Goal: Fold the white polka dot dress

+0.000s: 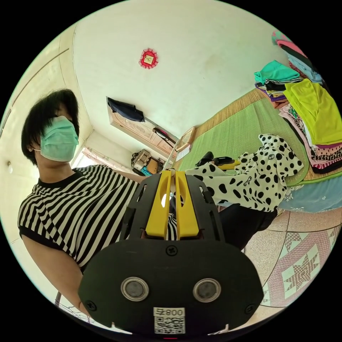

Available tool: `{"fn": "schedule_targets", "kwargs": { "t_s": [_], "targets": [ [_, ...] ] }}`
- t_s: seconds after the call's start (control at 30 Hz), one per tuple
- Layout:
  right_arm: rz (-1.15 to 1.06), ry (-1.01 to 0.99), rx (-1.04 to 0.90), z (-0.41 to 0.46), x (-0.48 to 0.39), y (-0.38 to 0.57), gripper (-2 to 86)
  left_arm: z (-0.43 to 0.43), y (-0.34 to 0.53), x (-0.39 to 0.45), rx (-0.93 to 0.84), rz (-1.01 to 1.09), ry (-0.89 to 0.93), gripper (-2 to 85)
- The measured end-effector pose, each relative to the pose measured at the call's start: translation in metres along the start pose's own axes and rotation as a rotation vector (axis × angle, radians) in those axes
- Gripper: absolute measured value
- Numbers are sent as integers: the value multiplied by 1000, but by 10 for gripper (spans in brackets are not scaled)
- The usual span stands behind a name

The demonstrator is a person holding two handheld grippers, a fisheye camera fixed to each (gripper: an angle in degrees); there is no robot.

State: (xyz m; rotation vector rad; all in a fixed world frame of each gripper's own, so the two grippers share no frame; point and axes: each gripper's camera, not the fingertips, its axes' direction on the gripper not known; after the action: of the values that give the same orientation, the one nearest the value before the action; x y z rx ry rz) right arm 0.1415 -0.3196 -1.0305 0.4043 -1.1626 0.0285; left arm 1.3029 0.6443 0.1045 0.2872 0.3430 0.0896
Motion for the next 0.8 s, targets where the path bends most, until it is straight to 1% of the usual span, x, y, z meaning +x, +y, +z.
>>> {"fn": "schedule_targets", "kwargs": {
  "t_s": [0.17,0.47,0.63,0.8],
  "targets": [
    [-48,24,6,-1,-13,-15,19,-83,52,5,98,69,136,22],
    [-195,53,25,3,-56,-55,20,-277,185,33,337,253,320,21],
    [-289,71,39,6,-89,-74,19,-390,271,57,492,404,422,20],
    [-388,63,66,9,-127,-92,18,-474,343,90,572,591,487,20]
  ]
}}
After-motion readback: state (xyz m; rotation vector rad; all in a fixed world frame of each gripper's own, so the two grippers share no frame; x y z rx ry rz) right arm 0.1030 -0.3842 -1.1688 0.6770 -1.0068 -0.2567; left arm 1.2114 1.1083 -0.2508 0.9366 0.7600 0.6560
